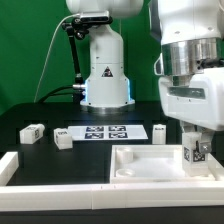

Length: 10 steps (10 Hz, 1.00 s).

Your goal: Assemble one leg

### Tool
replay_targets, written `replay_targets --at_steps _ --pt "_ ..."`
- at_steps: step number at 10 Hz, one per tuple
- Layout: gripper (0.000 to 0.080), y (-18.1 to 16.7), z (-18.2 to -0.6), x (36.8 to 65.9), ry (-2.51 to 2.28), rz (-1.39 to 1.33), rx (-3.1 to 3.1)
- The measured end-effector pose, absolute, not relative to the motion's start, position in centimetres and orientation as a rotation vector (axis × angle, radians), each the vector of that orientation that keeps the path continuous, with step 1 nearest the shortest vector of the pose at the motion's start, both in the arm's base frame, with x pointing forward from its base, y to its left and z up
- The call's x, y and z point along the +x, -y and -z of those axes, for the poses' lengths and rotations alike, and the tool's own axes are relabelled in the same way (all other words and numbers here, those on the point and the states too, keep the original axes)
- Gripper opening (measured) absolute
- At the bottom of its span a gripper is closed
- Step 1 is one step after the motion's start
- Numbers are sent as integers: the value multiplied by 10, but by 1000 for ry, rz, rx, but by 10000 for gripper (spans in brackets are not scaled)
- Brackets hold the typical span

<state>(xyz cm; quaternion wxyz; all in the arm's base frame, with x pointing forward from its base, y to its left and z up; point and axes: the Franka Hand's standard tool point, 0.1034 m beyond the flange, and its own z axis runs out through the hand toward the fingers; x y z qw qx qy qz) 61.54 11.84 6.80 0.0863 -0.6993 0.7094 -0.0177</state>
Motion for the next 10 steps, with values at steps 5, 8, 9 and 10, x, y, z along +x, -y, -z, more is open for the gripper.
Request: replay_targets --at_steps 5,8,9,10 --pt "292 -118 -66 613 -2538 2 -1523" --pt "292 -112 -66 611 -2589 14 -1447" --pt "292 -111 -66 611 -2586 14 -1447" --pt "292 -110 -66 611 -2592 11 -1435"
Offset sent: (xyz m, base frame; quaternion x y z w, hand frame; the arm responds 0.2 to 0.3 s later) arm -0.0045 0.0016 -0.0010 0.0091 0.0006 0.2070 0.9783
